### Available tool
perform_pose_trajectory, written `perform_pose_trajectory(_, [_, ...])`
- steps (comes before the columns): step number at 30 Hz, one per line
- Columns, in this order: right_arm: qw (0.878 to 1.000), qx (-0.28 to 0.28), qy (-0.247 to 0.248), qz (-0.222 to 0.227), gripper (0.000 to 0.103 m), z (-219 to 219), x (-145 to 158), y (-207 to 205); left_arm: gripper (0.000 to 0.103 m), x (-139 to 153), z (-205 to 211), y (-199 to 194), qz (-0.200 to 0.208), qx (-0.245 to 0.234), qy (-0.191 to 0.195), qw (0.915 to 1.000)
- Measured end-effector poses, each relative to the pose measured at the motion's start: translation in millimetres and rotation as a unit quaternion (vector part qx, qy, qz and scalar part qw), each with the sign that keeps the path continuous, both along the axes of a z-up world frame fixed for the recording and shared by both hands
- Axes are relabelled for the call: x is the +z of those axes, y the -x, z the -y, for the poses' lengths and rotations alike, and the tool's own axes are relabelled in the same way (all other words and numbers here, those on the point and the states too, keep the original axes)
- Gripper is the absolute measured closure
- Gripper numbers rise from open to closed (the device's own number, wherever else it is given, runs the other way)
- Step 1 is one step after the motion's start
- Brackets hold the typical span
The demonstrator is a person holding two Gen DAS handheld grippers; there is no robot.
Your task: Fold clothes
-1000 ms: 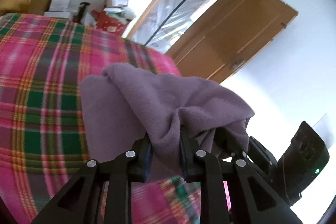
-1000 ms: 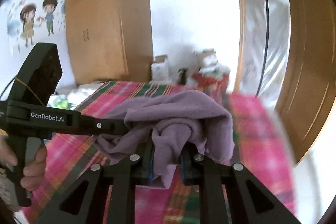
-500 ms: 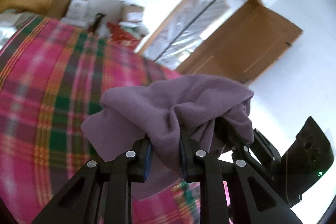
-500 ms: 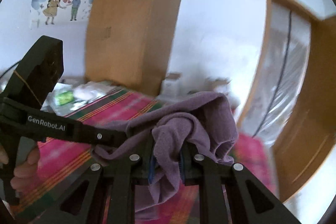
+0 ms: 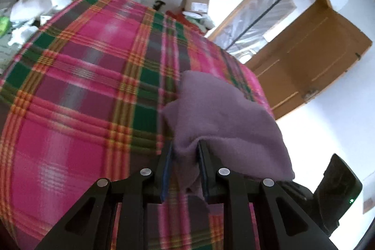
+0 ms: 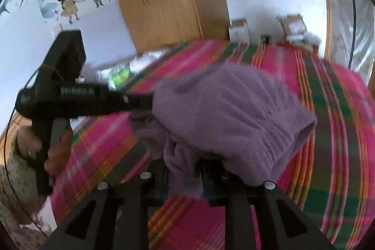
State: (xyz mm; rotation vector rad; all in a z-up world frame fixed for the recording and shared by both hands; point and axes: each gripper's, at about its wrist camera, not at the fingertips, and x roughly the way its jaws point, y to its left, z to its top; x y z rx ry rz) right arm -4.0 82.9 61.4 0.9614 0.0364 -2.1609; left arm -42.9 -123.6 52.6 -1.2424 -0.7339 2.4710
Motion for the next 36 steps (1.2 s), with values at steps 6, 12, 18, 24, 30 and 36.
perform_pose_trajectory(6, [0.997,-0.038,0.056,0.036,0.078,-49.2,-0.6,-7.6,0.084,13.4,13.6,-14.1,-0.032,0.008,0.016,0.9993])
perform_pose_trajectory(12, [0.985,-0.084,0.132,0.074,0.077,-91.4,-1.0,-5.7,0.080,37.3,-24.2,-17.5,-0.072,-0.048,0.061,0.9944])
perform_pose_trajectory(18, [0.964,-0.114,0.204,0.124,0.056,-111.0,-6.0,10.5,0.076,50.0,-70.0,-19.4,-0.101,-0.115,0.108,0.9823])
perform_pose_trajectory(24, [0.940,-0.107,0.273,0.175,0.059,-108.8,-11.5,36.8,0.069,54.6,-101.9,-26.2,-0.126,-0.171,0.140,0.9671])
perform_pose_trajectory(30, [0.943,-0.096,0.277,0.155,0.072,-94.1,2.5,49.6,0.069,54.5,-119.5,-32.2,-0.147,-0.203,0.182,0.9508])
perform_pose_trajectory(36, [0.950,-0.070,0.274,0.131,0.076,-75.9,22.9,53.9,0.069,57.4,-125.2,-20.9,-0.148,-0.182,0.203,0.9507])
